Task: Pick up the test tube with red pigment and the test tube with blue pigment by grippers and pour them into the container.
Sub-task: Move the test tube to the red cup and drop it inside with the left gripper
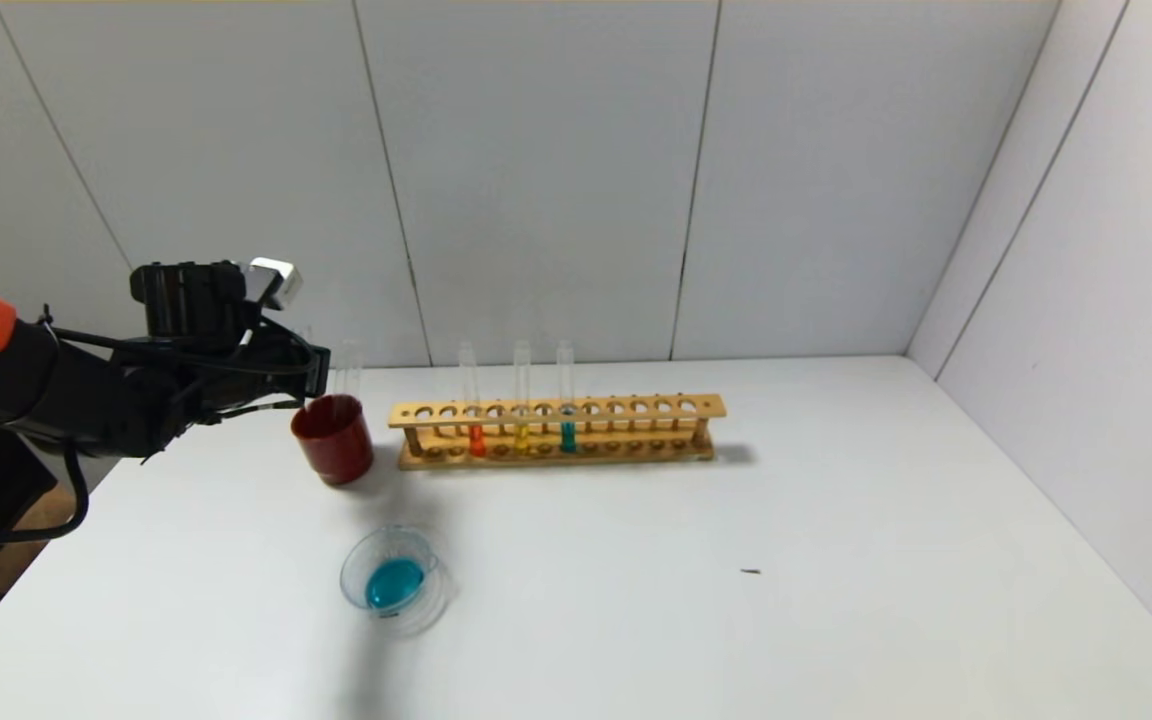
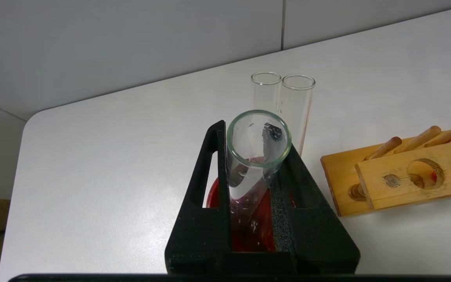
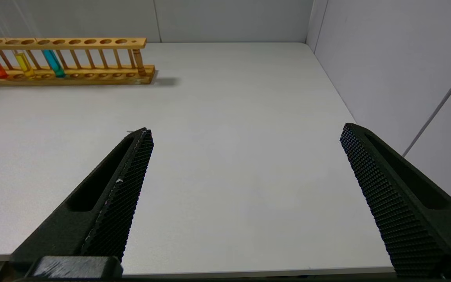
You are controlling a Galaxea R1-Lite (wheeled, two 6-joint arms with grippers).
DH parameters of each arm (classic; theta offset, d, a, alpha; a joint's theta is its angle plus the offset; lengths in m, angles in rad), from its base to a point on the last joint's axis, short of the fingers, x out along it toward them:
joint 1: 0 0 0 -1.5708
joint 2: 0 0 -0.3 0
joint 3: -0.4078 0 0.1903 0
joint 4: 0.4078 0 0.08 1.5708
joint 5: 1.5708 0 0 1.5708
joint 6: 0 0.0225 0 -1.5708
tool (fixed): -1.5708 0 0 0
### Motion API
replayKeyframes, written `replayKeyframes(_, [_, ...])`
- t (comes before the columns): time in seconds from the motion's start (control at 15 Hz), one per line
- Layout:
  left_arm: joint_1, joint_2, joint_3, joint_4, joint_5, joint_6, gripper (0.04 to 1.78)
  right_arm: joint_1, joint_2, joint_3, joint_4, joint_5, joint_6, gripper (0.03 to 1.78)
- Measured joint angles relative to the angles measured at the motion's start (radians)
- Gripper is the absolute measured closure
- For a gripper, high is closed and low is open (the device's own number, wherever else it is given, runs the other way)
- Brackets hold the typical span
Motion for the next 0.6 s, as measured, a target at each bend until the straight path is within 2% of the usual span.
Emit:
replayKeyframes(0.2, [0.000,0.010,0.000,-0.001,-0.002,0.000,1.48,0.000,0.000,0.000,0.000,0.000,0.000,0.06])
replayKeyframes(0.33, [0.000,0.016,-0.004,-0.001,-0.003,0.000,1.41,0.000,0.000,0.000,0.000,0.000,0.000,0.06])
replayKeyframes(0.47, [0.000,0.020,-0.004,-0.001,-0.003,0.000,1.22,0.000,0.000,0.000,0.000,0.000,0.000,0.06])
replayKeyframes(0.6, [0.000,0.021,-0.004,-0.001,-0.002,0.001,0.92,0.000,0.000,0.000,0.000,0.000,0.000,0.06])
